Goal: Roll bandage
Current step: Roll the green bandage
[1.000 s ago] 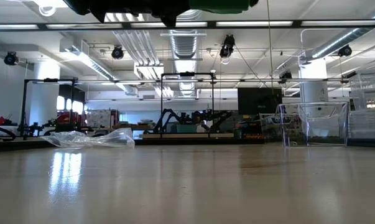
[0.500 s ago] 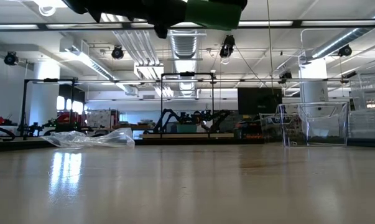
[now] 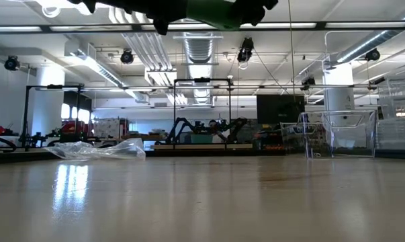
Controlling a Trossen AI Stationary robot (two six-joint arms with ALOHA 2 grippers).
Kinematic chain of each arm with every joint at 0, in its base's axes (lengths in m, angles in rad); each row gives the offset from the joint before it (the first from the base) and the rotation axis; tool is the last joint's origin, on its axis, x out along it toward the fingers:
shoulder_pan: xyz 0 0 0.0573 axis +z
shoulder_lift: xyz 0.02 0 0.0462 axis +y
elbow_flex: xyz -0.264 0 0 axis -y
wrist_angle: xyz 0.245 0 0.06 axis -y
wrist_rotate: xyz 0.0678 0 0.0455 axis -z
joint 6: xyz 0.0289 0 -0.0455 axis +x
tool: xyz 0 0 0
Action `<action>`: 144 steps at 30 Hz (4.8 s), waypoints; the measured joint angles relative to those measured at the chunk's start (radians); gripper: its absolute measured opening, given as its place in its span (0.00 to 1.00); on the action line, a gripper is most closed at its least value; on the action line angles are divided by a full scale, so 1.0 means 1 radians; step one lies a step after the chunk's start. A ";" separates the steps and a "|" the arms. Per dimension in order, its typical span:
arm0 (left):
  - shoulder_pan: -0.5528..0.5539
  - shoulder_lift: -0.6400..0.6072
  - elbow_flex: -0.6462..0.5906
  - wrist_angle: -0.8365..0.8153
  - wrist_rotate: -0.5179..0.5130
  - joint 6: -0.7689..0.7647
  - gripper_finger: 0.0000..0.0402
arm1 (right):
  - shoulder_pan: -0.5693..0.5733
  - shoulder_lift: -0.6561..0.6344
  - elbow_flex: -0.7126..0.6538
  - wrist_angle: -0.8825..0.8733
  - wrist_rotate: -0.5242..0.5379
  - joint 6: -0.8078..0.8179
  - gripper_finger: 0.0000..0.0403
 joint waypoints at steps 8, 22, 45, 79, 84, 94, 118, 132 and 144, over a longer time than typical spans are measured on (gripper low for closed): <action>0.001 0.003 0.000 -0.047 -0.010 0.000 0.02 | 0.000 -0.059 0.038 0.012 0.040 -0.027 0.50; 0.002 0.017 0.000 -0.028 -0.014 -0.102 0.02 | 0.025 0.032 0.034 0.189 -0.122 -0.083 0.49; 0.008 0.015 0.002 -0.034 -0.047 -0.259 0.02 | 0.093 0.116 0.040 0.214 0.269 -0.294 0.49; 0.005 0.020 0.000 -0.059 -0.052 -0.225 0.02 | 0.135 0.061 0.044 0.067 0.064 -0.186 0.49; 0.000 0.020 0.000 -0.050 -0.019 -0.171 0.02 | 0.133 0.083 0.043 0.088 0.231 -0.226 0.49; -0.006 0.018 0.000 -0.046 -0.007 -0.064 0.02 | 0.118 0.083 0.042 0.176 0.255 -0.327 0.49; -0.028 0.019 0.000 -0.049 -0.030 -0.065 0.02 | 0.131 0.093 0.060 0.218 0.132 -0.256 0.49; -0.030 0.020 0.000 -0.049 -0.027 -0.044 0.02 | 0.120 0.093 0.057 0.153 0.312 -0.237 0.49; -0.030 0.020 0.000 -0.052 -0.026 -0.047 0.02 | 0.148 0.058 0.055 0.227 0.260 -0.271 0.49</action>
